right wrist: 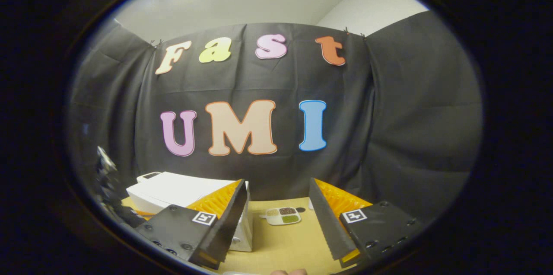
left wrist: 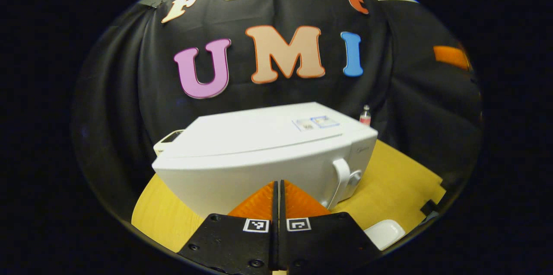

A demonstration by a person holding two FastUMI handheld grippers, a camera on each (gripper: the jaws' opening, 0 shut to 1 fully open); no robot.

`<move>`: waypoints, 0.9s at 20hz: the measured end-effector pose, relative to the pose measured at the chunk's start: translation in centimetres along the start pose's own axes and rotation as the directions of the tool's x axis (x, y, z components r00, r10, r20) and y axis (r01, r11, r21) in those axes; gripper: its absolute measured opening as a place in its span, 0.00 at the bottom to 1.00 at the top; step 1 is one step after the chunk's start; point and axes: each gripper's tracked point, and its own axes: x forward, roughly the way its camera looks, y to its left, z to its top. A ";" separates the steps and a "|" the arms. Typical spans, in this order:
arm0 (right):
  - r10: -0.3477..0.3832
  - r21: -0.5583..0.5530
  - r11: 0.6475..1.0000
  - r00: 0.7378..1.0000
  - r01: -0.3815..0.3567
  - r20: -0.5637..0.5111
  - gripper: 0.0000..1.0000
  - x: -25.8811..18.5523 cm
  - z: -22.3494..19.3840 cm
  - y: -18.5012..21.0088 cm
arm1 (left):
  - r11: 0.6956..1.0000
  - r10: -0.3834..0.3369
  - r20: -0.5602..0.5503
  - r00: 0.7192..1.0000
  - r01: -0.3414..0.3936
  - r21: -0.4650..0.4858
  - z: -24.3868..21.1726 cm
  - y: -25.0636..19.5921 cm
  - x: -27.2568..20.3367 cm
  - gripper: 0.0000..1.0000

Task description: Open the microwave oven with the left hand, put the food in, and close the microwave oven.

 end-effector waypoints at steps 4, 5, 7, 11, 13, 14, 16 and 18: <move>0.030 -0.010 0.999 1.000 -0.030 0.007 0.85 0.2 -0.2 1.6 | 0.999 0.031 0.163 0.986 -0.028 -0.023 8.1 0.8 -4.0 0.01; 0.038 -0.010 0.999 0.999 -0.038 0.008 0.85 0.3 -0.2 1.9 | 0.999 0.039 0.202 0.979 -0.038 -0.008 9.8 1.2 -4.8 0.01; 0.052 -0.015 0.999 0.999 -0.052 0.014 0.85 0.4 -0.1 2.5 | 0.998 0.038 0.253 0.967 -0.051 0.044 12.1 1.4 -6.1 0.00; 0.065 -0.039 0.997 0.997 -0.064 0.028 0.90 0.6 0.3 2.8 | 0.996 0.025 0.309 0.951 -0.051 0.077 14.5 0.5 -8.1 0.00; 0.075 -0.035 0.997 0.997 -0.074 0.031 0.85 0.3 0.4 3.1 | 0.998 0.028 0.293 0.956 -0.043 0.046 14.1 0.0 -8.6 0.00; 0.080 -0.037 0.996 0.996 -0.079 0.031 0.85 0.2 0.4 3.3 | 0.998 0.034 0.292 0.956 -0.046 0.034 13.9 0.0 -8.8 0.01; 0.090 -0.048 0.995 0.996 -0.088 0.027 0.85 0.0 0.2 3.4 | 0.998 0.051 0.302 0.952 -0.063 0.030 13.8 0.1 -8.7 0.07; 0.100 -0.056 0.994 0.995 -0.099 0.028 0.85 -0.3 0.4 3.6 | 0.999 0.017 0.300 0.954 -0.030 0.037 12.8 -1.1 -9.7 0.52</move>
